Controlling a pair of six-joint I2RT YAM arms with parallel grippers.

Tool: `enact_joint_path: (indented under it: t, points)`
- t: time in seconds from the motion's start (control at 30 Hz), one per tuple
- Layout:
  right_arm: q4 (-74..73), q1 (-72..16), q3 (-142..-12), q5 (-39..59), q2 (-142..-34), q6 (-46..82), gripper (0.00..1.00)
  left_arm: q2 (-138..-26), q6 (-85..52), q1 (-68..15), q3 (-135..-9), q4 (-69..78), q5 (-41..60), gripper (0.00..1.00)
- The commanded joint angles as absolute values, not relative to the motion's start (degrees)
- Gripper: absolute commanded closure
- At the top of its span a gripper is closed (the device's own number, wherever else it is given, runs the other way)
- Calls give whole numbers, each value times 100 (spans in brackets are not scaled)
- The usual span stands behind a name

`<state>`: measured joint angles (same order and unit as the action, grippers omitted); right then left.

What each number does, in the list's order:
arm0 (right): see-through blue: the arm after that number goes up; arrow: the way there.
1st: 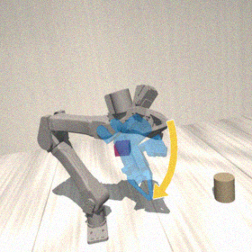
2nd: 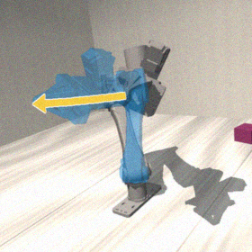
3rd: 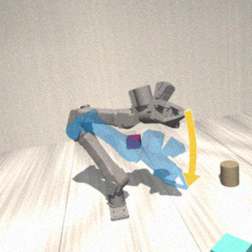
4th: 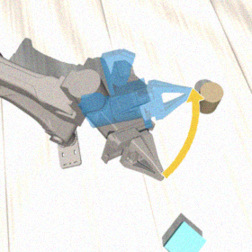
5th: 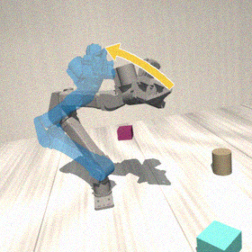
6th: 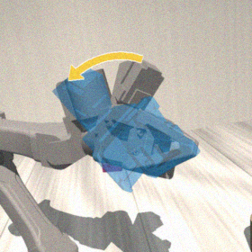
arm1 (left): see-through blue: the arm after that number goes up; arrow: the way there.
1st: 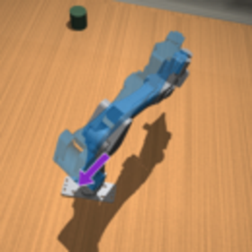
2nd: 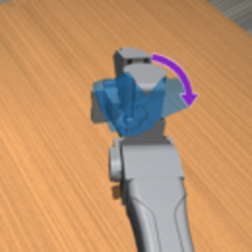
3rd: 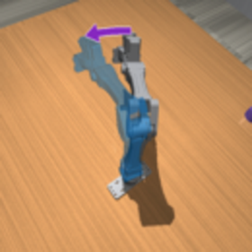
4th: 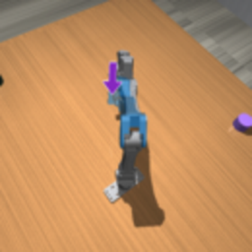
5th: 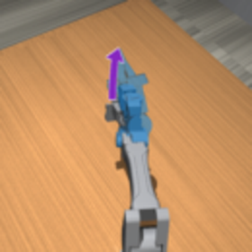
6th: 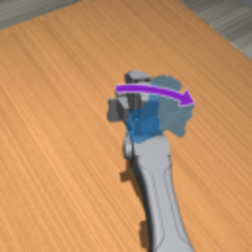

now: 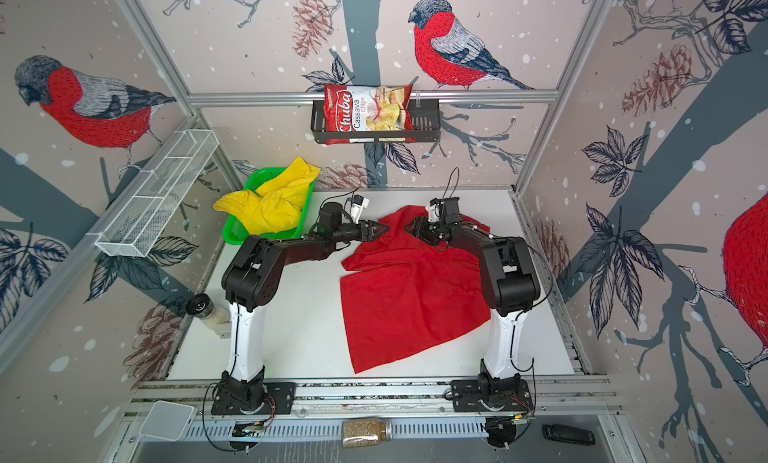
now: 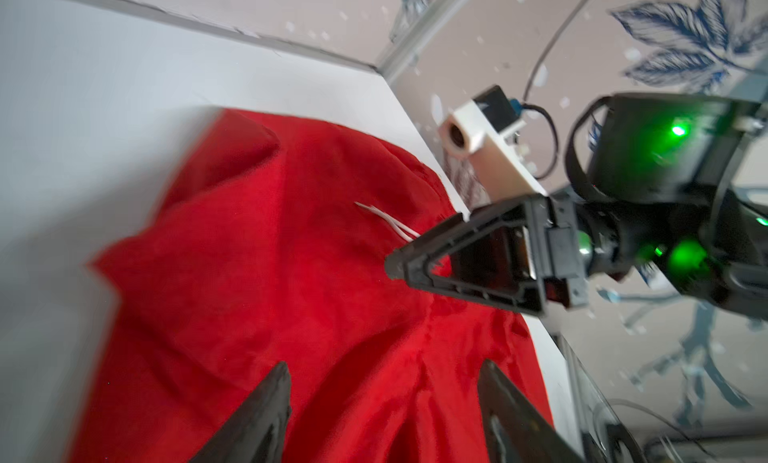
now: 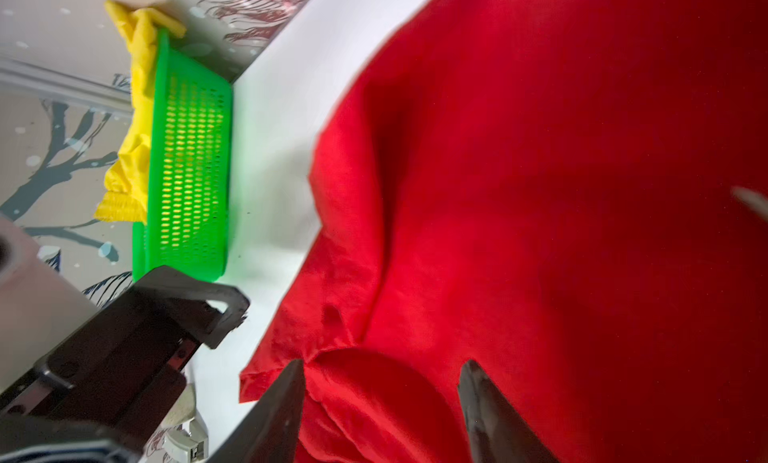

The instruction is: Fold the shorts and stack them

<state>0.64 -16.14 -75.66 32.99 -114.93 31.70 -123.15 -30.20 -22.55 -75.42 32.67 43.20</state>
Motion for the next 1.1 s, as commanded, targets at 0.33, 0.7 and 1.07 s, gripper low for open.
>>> enact_joint_path:
  t: [0.33,0.7,1.07]
  points:
    - [-14,-1899,-8859,3301,-12667,3434,48,-13307,-2324,-2105,-9111,1876,3276,32]
    - [110,-1914,-9141,3174,-13206,3649,73,-13954,-2199,-2188,-9736,1741,3345,31]
    - [99,-1863,-9119,3183,-13315,3738,83,-14227,-2652,-2276,-9878,2683,3828,50]
